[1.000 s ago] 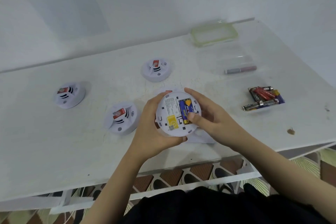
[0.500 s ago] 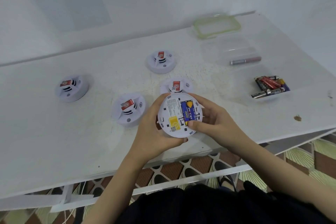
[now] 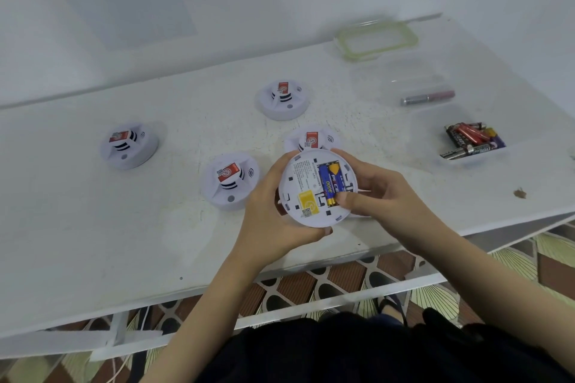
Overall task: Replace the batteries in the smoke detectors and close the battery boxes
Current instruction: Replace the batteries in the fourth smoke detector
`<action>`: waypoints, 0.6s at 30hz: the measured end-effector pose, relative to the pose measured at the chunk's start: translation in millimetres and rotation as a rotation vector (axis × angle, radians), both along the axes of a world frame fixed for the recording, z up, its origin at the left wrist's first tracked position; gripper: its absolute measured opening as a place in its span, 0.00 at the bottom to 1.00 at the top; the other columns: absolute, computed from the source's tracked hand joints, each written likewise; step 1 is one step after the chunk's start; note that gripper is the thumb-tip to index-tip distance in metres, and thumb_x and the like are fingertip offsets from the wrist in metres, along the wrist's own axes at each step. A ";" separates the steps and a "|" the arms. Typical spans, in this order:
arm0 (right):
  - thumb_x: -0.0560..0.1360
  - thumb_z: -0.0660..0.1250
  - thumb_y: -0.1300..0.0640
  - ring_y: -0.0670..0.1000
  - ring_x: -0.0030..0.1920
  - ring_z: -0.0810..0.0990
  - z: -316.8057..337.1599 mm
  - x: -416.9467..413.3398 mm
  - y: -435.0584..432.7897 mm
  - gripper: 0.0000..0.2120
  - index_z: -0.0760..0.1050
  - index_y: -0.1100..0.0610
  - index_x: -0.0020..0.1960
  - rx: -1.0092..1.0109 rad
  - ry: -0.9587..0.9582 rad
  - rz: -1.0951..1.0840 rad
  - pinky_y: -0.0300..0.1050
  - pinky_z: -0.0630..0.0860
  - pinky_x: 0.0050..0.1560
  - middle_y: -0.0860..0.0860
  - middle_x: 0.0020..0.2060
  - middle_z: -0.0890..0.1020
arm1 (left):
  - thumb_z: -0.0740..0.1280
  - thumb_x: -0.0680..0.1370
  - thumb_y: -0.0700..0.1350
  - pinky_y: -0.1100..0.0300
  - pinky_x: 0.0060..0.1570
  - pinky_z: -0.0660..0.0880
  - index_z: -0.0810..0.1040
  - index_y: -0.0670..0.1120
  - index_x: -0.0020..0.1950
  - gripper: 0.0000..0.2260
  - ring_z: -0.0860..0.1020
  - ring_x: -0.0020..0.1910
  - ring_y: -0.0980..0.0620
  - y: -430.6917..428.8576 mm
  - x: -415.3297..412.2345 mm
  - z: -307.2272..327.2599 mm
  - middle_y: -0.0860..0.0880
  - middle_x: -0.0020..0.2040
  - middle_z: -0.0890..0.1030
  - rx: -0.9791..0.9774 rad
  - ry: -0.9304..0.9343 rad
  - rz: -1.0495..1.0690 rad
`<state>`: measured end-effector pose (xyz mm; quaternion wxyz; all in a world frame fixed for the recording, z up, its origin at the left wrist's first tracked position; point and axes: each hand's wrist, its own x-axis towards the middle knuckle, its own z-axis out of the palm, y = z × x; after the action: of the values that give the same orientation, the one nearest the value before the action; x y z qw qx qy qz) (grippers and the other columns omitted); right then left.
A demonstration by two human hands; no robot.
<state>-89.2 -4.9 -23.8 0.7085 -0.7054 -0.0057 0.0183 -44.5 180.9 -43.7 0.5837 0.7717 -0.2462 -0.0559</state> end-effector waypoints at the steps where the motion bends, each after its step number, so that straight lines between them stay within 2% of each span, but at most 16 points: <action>1: 0.74 0.65 0.70 0.44 0.51 0.82 -0.9 -0.5 0.7 0.26 0.71 0.51 0.67 -0.014 -0.004 -0.005 0.37 0.78 0.47 0.48 0.52 0.84 | 0.80 0.59 0.29 0.69 0.50 0.76 0.68 0.57 0.64 0.42 0.77 0.59 0.65 0.4 0.2 -1.3 0.68 0.57 0.78 -0.003 -0.003 -0.004; 6: 0.78 0.63 0.62 0.44 0.56 0.80 3.9 0.3 -1.9 0.22 0.67 0.54 0.71 -0.156 -0.042 0.075 0.38 0.77 0.53 0.47 0.56 0.82 | 0.81 0.59 0.41 0.66 0.55 0.76 0.66 0.54 0.68 0.42 0.75 0.63 0.59 3.2 -0.7 -4.7 0.64 0.61 0.76 -0.030 0.041 -0.037; 10: 0.78 0.62 0.58 0.41 0.57 0.79 -3.3 -2.2 -14.5 0.17 0.73 0.51 0.66 -0.354 -0.084 -0.094 0.43 0.76 0.59 0.45 0.56 0.81 | 0.83 0.56 0.47 0.70 0.56 0.73 0.64 0.55 0.69 0.45 0.72 0.65 0.64 6.2 -2.0 -6.1 0.68 0.61 0.74 -0.003 0.069 -0.069; 13: 0.71 0.60 0.53 0.39 0.59 0.74 -7.0 -7.4 -26.8 0.22 0.72 0.46 0.65 -0.643 -0.084 -0.099 0.34 0.69 0.60 0.42 0.60 0.77 | 0.80 0.57 0.53 0.69 0.57 0.74 0.64 0.58 0.68 0.44 0.71 0.65 0.66 10.7 -2.2 -6.1 0.70 0.61 0.73 0.011 0.093 -0.064; 14: 0.71 0.61 0.51 0.39 0.61 0.71 -8.6 -8.7 -30.8 0.24 0.70 0.45 0.67 -0.780 -0.066 -0.049 0.31 0.64 0.61 0.43 0.63 0.75 | 0.80 0.57 0.52 0.68 0.57 0.74 0.64 0.58 0.68 0.43 0.71 0.65 0.66 12.5 -1.8 -6.4 0.70 0.61 0.73 0.021 0.097 -0.067; 16: 0.73 0.66 0.47 0.44 0.66 0.65 -14.8 -9.8 -36.7 0.29 0.65 0.49 0.71 -1.023 -0.031 0.050 0.33 0.58 0.64 0.47 0.68 0.70 | 0.83 0.59 0.48 0.69 0.56 0.74 0.63 0.57 0.68 0.43 0.72 0.64 0.66 15.6 -1.1 -7.3 0.70 0.60 0.73 0.043 0.097 -0.082; 18: 0.71 0.70 0.46 0.47 0.66 0.62 -19.3 -10.9 -36.6 0.32 0.65 0.52 0.72 -1.094 0.011 0.049 0.36 0.58 0.62 0.49 0.67 0.68 | 0.83 0.60 0.43 0.71 0.54 0.74 0.63 0.56 0.67 0.43 0.72 0.63 0.68 17.4 -0.6 -8.9 0.72 0.59 0.72 0.053 0.099 -0.095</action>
<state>-100.1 -41.5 -43.1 0.2377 -0.9705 -0.0083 0.0387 -45.1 198.3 -52.6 0.5713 0.7706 -0.2518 -0.1282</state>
